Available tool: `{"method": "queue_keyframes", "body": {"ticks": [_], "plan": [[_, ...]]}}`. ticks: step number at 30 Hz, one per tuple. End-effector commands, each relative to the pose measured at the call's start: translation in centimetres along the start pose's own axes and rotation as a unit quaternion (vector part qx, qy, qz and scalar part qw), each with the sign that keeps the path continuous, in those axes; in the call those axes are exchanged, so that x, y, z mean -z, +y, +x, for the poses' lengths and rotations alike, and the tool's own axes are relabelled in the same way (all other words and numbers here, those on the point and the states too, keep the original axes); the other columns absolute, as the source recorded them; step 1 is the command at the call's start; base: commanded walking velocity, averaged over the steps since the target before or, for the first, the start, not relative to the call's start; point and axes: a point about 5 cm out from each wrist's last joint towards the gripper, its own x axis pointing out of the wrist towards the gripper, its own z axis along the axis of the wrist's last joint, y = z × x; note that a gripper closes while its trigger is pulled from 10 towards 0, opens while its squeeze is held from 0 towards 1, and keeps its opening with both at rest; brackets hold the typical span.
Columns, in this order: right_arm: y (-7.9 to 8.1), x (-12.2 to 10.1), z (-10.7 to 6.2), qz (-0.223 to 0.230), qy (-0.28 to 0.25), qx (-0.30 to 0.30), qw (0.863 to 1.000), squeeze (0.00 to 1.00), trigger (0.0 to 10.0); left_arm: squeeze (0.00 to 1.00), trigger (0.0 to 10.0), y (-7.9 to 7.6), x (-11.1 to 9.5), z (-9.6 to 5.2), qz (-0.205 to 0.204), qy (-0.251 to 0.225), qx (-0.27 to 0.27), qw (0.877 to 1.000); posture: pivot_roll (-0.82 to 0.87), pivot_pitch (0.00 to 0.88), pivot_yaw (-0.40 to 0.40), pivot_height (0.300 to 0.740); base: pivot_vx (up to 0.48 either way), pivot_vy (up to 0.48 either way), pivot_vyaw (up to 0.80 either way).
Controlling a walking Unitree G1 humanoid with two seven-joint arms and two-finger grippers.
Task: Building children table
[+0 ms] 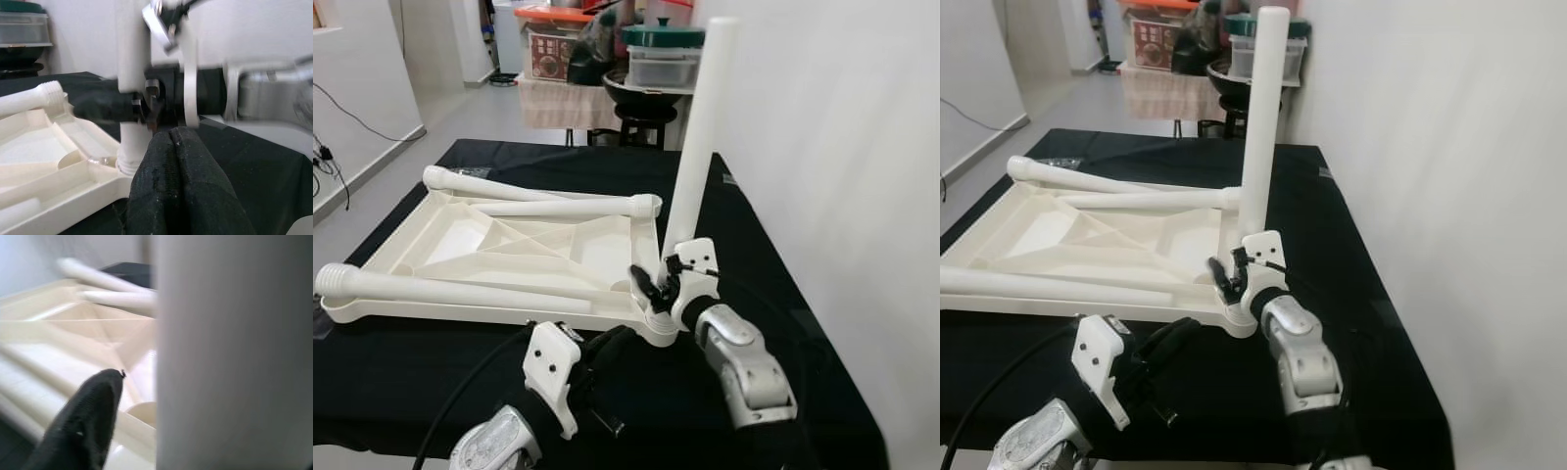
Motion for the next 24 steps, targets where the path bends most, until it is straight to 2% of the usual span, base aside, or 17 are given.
{"method": "queue_keyframes", "body": {"ticks": [1, 3, 4, 6, 8, 11, 13, 14, 15, 16, 17, 24], "plan": [[0.0, -1.4, 0.2, -0.015, -0.024, -0.064, 0.998, 0.56, 10.0, 0.0, 10.0, -0.1, 0.3, 0.2, -0.007, 0.004, 0.004, 1.0, -0.02, 0.0, -0.093, 0.74, 0.0, 0.0, 0.0], [0.0, -1.4, 0.2, -0.015, -0.024, -0.064, 0.998, 0.56, 10.0, 0.0, 10.0, -0.1, 0.3, 0.2, -0.007, 0.004, 0.004, 1.0, -0.02, 0.0, -0.093, 0.74, 0.0, 0.0, 0.0], [-0.5, -2.1, 0.0, -0.033, -0.034, -0.087, 0.995, 0.0, 10.0, 0.0, 10.0, -0.1, 0.3, 0.2, -0.007, 0.004, 0.004, 1.0, -0.02, 0.0, -0.094, 0.74, 0.0, 0.0, 0.0], [-1.5, -2.9, -0.3, -0.059, -0.039, -0.154, 0.985, 0.0, 10.0, 0.0, 10.0, -0.1, 0.3, 0.2, -0.009, 0.003, 0.004, 1.0, -0.01, 0.0, -0.098, 0.74, 0.0, 0.0, 0.0], [-1.5, -2.9, -0.3, -0.059, -0.039, -0.154, 0.985, 0.0, 10.0, 0.0, 10.0, -0.1, 0.3, 0.2, -0.009, 0.003, 0.004, 1.0, -0.01, 0.0, -0.098, 0.74, 0.0, 0.0, 0.0], [-2.5, -2.6, -1.1, -0.069, -0.004, -0.277, 0.958, 0.0, 10.0, 0.0, 10.0, -0.1, 0.3, 0.1, -0.012, 0.003, 0.005, 1.0, -0.01, 0.0, -0.1, 0.74, 0.0, 0.0, 0.0], [-3.1, -2.2, -1.3, -0.06, 0.012, -0.313, 0.948, 0.0, 10.0, 0.0, 10.0, -0.1, 0.3, 0.1, -0.013, 0.003, 0.005, 1.0, 0.01, 0.0, -0.101, 0.74, 0.0, 0.0, 0.0], [-3.1, -2.2, -1.3, -0.06, 0.012, -0.313, 0.948, 0.0, 10.0, 0.0, 10.0, -0.1, 0.3, 0.1, -0.013, 0.003, 0.005, 1.0, 0.01, 0.0, -0.101, 0.74, 0.0, 0.0, 0.0], [-3.5, -2.2, -1.1, -0.047, 0.016, -0.316, 0.947, 0.0, 8.4, 0.0, 10.0, -0.1, 0.3, 0.1, -0.014, 0.003, 0.005, 1.0, 0.01, 0.0, -0.104, 0.74, 0.0, 0.0, 0.0], [-3.8, -2.1, -1.0, -0.037, 0.019, -0.318, 0.947, 0.0, 8.4, 0.0, 10.0, -0.2, 0.3, 0.1, -0.014, 0.003, 0.006, 1.0, 0.01, 0.0, -0.102, 0.74, 0.0, 0.0, 0.0], [-4.2, -2.2, -0.8, -0.029, 0.017, -0.31, 0.95, 0.0, 0.0, 0.0, 10.0, -0.2, 0.3, 0.0, -0.015, 0.003, 0.006, 1.0, 0.01, 0.0, -0.103, 0.74, 0.0, 0.0, 0.0], [-4.9, -1.8, -0.8, -0.039, 0.011, -0.279, 0.959, 0.0, 0.0, 0.0, 10.0, -0.2, 0.1, -0.1, -0.016, 0.003, 0.007, 1.0, 0.02, 0.0, -0.105, 0.74, 0.0, 0.0, 0.0]]}}
